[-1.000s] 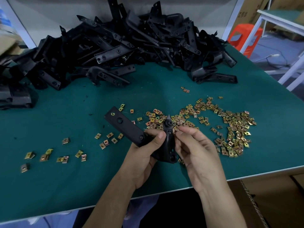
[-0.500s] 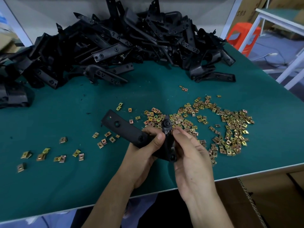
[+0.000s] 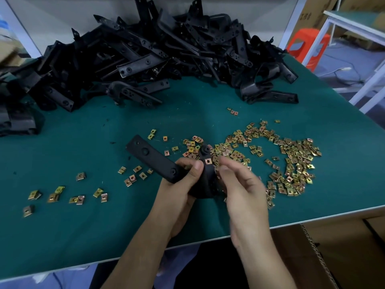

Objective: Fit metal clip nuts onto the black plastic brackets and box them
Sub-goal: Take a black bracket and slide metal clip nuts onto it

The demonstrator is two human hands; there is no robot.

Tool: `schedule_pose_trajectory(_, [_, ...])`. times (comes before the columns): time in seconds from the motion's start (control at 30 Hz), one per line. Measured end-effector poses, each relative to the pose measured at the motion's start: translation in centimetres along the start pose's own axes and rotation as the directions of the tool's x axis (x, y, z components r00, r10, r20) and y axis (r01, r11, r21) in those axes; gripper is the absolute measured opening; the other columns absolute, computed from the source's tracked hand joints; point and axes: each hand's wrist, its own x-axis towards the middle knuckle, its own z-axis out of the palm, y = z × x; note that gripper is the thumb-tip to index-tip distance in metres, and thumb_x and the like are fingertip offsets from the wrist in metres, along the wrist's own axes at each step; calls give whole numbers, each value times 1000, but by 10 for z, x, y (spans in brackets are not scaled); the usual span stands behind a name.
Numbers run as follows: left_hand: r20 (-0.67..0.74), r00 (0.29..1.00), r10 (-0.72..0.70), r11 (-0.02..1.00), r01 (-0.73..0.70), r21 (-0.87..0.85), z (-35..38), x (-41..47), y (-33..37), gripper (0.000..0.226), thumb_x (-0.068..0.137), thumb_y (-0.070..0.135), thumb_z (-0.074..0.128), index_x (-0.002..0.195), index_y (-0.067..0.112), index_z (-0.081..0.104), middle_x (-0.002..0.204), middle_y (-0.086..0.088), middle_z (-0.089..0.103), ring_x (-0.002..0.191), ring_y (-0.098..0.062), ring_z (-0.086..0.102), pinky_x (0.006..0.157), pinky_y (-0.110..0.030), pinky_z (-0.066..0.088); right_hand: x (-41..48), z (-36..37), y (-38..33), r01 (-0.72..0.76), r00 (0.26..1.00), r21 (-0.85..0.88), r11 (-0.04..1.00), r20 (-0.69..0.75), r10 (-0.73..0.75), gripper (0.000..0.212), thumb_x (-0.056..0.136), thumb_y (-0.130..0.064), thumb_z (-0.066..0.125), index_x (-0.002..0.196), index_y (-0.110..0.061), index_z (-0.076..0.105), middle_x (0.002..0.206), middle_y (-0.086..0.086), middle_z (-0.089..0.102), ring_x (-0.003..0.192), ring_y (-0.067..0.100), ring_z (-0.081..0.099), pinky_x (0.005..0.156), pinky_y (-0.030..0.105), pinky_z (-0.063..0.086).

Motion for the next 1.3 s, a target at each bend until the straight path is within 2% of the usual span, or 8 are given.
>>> schedule_pose_trajectory(0.1, [-44,998,-34,999,35,11,0,0,0,7,82,22,72,76,20,68,90,-5,72,83,-15,71,69,-27,58,22,-28,-3,132,976,-697,704,-35,-217,29,92,-15,67,116,-29,72,114,-6,62,115,17,58,99,31,46])
schedule_pose_trajectory(0.17, [-27,999,-35,998,37,52,0,0,-1,10,82,23,73,78,19,66,90,-4,68,86,-15,69,71,-28,57,32,-40,-5,68,986,-885,460,-11,-168,36,91,-26,70,127,-27,67,122,2,56,124,27,47,105,39,38])
schedule_pose_trajectory(0.23, [-1,1000,-30,996,30,84,0,-1,0,11,83,23,73,77,18,65,86,-1,67,85,-13,68,72,-26,57,38,-45,-7,56,993,-911,409,8,-117,39,91,-30,71,129,-25,66,128,6,57,126,32,45,105,42,37])
schedule_pose_trajectory(0.4, [9,1000,-30,995,29,96,1,-1,1,10,83,24,73,77,20,66,84,1,67,85,-12,68,72,-27,57,41,-52,-9,138,980,-874,467,53,-190,21,88,-23,75,110,-24,73,100,-4,63,100,19,59,83,29,48])
schedule_pose_trajectory(0.57, [-3,999,-42,994,42,105,2,0,1,12,80,27,75,77,20,65,86,0,67,85,-13,67,73,-30,58,41,-58,-7,136,978,-796,590,12,-210,15,86,-21,78,91,-33,70,80,-29,60,72,-17,54,56,1,32])
schedule_pose_trajectory(0.73, [-16,999,-46,995,48,86,3,0,1,13,78,27,76,77,21,65,86,-1,66,84,-13,67,72,-31,59,40,-61,-5,176,974,-698,694,23,-224,18,82,-21,82,77,-28,66,73,-14,64,75,-10,56,60,15,39])
schedule_pose_trajectory(0.97, [-27,998,-51,997,52,58,2,1,1,13,80,23,75,80,17,63,87,-3,63,83,-14,67,74,-32,60,39,-61,-5,229,968,-639,734,68,-243,23,88,-11,75,86,-33,72,84,-21,68,83,-20,56,67,-3,37])
schedule_pose_trajectory(1.3, [-40,997,-73,996,74,45,2,2,2,10,81,23,75,77,21,65,88,-2,67,81,-12,68,68,-26,57,39,-56,-2,258,963,-586,768,96,-251,19,84,-15,79,85,-31,69,79,-10,67,77,-3,60,65,4,41])
